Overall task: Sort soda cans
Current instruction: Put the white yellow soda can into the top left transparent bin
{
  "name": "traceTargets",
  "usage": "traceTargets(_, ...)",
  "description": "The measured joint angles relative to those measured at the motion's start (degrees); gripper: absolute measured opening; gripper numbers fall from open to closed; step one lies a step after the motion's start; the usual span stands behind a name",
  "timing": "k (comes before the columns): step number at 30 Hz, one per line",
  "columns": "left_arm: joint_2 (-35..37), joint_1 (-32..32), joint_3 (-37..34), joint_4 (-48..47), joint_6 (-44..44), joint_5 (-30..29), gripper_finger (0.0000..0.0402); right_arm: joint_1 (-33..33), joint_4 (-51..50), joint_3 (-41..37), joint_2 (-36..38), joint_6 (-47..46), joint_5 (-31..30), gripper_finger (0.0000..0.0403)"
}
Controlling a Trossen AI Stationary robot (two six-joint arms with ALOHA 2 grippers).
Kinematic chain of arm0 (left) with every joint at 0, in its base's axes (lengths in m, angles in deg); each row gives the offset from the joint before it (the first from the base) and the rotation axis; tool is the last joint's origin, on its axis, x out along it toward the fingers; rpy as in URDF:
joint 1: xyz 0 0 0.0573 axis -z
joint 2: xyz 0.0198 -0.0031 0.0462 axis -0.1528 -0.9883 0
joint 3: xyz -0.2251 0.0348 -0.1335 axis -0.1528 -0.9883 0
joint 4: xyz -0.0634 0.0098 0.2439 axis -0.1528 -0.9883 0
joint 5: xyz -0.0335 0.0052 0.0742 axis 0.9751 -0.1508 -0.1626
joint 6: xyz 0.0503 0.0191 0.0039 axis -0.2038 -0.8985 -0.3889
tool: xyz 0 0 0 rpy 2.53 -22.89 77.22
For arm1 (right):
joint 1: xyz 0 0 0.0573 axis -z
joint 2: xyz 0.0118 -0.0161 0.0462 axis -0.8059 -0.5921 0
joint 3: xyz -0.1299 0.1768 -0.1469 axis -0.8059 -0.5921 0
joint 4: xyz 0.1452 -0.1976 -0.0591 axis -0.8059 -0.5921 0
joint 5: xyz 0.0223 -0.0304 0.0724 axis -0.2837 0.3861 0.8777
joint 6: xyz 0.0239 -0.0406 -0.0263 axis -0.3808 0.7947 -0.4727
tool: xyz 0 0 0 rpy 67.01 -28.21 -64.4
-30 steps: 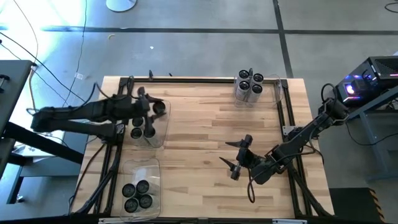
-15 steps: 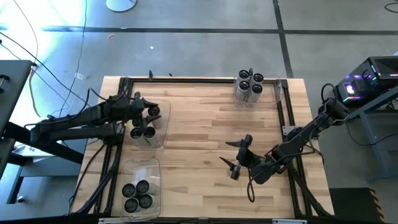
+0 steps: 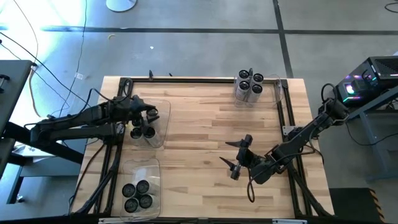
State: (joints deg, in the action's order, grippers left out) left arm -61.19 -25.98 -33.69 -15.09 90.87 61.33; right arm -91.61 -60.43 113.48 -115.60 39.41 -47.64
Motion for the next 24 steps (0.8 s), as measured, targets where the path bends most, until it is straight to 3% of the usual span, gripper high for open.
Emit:
traceTargets(9,-0.4,2.4,0.0,0.0,1.3,-4.0,0.0246,0.0,-0.5,0.0,0.0,-0.2,0.0,0.0300)
traceTargets(21,-0.3,15.3,-8.0,10.1,6.5,-20.6,0.0246,0.0,-0.5,0.0,0.0,-0.6,0.2,0.0300)
traceTargets(24,-0.3,17.0,-8.1,10.2,6.8,-22.3,0.0246,0.0,-0.5,0.0,0.0,-0.7,0.2,0.0300)
